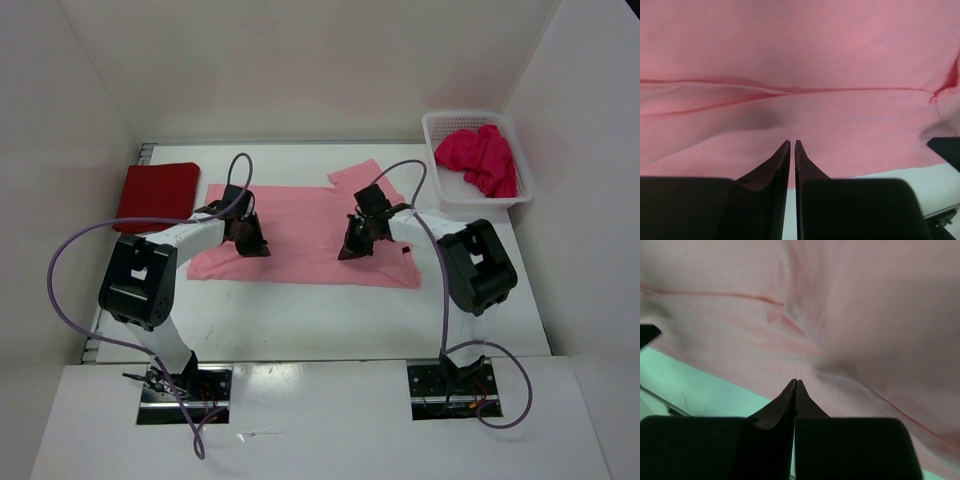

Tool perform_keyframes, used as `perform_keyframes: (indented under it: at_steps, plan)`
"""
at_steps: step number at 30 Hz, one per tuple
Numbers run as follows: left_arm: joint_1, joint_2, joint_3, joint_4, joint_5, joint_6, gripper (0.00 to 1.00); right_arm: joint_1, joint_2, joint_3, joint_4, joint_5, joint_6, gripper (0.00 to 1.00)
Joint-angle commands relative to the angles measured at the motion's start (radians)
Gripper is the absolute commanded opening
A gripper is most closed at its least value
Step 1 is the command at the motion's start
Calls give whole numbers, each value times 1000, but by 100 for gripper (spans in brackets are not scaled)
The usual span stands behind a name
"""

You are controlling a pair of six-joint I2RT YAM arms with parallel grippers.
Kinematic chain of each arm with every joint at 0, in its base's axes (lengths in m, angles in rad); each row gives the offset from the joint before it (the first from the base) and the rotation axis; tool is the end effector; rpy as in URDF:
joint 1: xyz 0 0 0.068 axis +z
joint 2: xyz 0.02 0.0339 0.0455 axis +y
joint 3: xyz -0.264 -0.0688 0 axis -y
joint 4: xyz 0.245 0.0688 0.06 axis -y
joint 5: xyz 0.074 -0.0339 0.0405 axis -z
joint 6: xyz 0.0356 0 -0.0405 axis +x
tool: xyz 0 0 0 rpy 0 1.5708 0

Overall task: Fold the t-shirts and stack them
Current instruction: Fold the flattened tshirt in 1/3 of the way, then grap the side of the flattened tshirt furthest away from the robot with both arms

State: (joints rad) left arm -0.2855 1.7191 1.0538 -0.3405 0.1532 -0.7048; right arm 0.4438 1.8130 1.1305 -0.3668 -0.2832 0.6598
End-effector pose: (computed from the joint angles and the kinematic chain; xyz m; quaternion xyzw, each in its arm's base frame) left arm 0.3317 -0.1030 0.1784 -0.1784 0.9410 -0.1967 0.2096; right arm 0.3255 0.1658 0.1680 0.0669 0.9549 0.2499 0.1459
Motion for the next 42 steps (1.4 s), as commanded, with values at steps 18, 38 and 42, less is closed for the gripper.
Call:
perform_keyframes:
  at_steps: [18, 38, 42]
  plan:
    - [2, -165, -334, -138, 120, -10, 11, 50, -155, -313, -35, 7, 6, 0]
    - [354, 235, 417, -6, -191, 36, 50, -99, -142, 72, -70, -122, -97, 27]
    - [373, 329, 521, -37, -274, 57, 53, -99, -133, 72, -61, -143, -115, 27]
